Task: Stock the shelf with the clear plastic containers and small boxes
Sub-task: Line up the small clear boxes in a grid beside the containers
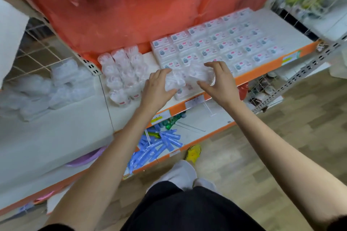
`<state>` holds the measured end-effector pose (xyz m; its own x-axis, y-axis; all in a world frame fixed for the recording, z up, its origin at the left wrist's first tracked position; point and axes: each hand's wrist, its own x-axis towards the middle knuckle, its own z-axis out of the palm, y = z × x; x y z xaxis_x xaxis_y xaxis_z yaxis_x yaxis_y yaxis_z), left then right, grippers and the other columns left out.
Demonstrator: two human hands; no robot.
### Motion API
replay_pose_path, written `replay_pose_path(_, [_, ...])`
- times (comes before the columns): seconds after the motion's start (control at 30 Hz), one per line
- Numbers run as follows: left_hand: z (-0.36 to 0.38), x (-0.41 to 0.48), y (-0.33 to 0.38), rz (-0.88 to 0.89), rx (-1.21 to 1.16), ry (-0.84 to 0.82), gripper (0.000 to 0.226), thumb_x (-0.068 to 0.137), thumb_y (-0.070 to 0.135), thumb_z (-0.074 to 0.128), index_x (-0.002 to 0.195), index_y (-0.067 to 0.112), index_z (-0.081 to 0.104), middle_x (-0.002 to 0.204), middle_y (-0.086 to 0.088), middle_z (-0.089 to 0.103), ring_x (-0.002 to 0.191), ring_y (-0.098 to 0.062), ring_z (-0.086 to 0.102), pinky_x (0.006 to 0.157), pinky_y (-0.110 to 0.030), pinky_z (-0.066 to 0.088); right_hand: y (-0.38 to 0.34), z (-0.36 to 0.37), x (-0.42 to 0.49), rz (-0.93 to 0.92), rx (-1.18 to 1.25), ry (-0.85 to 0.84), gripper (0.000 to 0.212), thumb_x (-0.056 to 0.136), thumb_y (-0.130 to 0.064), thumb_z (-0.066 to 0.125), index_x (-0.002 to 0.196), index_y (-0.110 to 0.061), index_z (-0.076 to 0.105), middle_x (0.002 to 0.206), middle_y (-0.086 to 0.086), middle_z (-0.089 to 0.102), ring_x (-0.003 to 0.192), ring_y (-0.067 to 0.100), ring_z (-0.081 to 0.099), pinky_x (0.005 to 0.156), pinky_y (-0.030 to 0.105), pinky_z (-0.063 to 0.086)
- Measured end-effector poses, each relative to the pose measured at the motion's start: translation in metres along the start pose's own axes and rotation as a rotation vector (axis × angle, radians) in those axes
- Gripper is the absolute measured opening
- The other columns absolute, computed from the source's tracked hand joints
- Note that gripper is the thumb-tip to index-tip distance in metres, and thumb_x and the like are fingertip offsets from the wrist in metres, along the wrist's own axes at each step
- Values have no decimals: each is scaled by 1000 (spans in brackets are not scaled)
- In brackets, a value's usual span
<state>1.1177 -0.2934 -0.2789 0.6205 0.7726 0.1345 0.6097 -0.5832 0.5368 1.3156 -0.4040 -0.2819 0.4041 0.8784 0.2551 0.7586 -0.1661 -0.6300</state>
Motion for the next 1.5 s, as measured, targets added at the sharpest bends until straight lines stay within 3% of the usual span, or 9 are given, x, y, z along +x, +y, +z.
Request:
replay_pose_path(0.27, [65, 107, 35, -13, -57, -5, 64, 79, 24, 76, 136, 14, 48, 135, -6, 51, 126, -28, 45, 104, -43, 36, 85, -32, 73, 86, -50, -11, 54, 83, -24, 75, 132, -11, 54, 133, 10, 50, 121, 27, 50, 101, 36, 42])
replay_pose_path(0.5, [90, 163, 50, -37, -28, 6, 59, 78, 21, 75, 132, 13, 52, 130, -7, 54, 121, -30, 50, 101, -41, 39, 143, -47, 132, 56, -112, -83, 53, 79, -19, 79, 127, -7, 58, 129, 13, 57, 122, 33, 50, 104, 42, 38])
replay_pose_path(0.67, [104, 175, 63, -116, -22, -19, 61, 80, 20, 74, 136, 14, 50, 133, -5, 52, 124, -28, 47, 104, -38, 36, 180, -53, 157, 16, -139, -119, 50, 77, -23, 81, 121, -10, 62, 123, 8, 62, 115, 33, 53, 98, 39, 39])
replay_pose_path(1.03, [128, 176, 104, -363, -57, 61, 68, 82, 19, 73, 142, 19, 42, 137, -3, 47, 129, -23, 41, 105, -40, 37, 239, -74, 195, -43, -23, -310, 49, 76, -16, 82, 121, -9, 63, 131, 12, 56, 122, 34, 48, 104, 43, 38])
replay_pose_path(1.17, [133, 170, 118, -408, -55, 114, 72, 80, 19, 74, 143, 18, 40, 139, -2, 47, 129, -22, 42, 106, -37, 36, 240, -76, 193, -21, 17, -327, 61, 73, -29, 85, 126, -17, 59, 153, 13, 32, 139, 32, 29, 112, 42, 25])
replay_pose_path(1.23, [135, 166, 123, -420, -56, 150, 73, 79, 19, 76, 143, 17, 41, 138, -3, 49, 128, -23, 43, 106, -37, 37, 231, -78, 190, -79, 67, -278, 55, 78, -38, 80, 124, -18, 60, 149, 10, 37, 137, 28, 30, 112, 38, 25])
replay_pose_path(1.33, [137, 160, 128, -441, -59, 182, 74, 78, 18, 77, 143, 17, 42, 137, -3, 51, 126, -24, 44, 105, -33, 35, 207, -78, 186, -104, 269, -265, 41, 87, -41, 67, 119, -15, 62, 123, 2, 59, 115, 18, 53, 98, 31, 44])
replay_pose_path(1.4, [137, 159, 132, -446, -61, 172, 73, 79, 18, 76, 143, 19, 41, 137, 0, 50, 126, -22, 43, 102, -26, 30, 183, -74, 186, 71, 471, -377, 38, 89, -34, 71, 121, -16, 60, 110, -2, 65, 95, 11, 62, 78, 29, 54])
replay_pose_path(1.5, [135, 160, 133, -434, -85, 189, 72, 79, 16, 76, 142, 20, 42, 137, 2, 50, 127, -20, 43, 101, -19, 25, 155, -61, 188, 368, 644, -544, 43, 89, -30, 73, 125, -14, 55, 103, 1, 65, 77, 8, 61, 54, 19, 51])
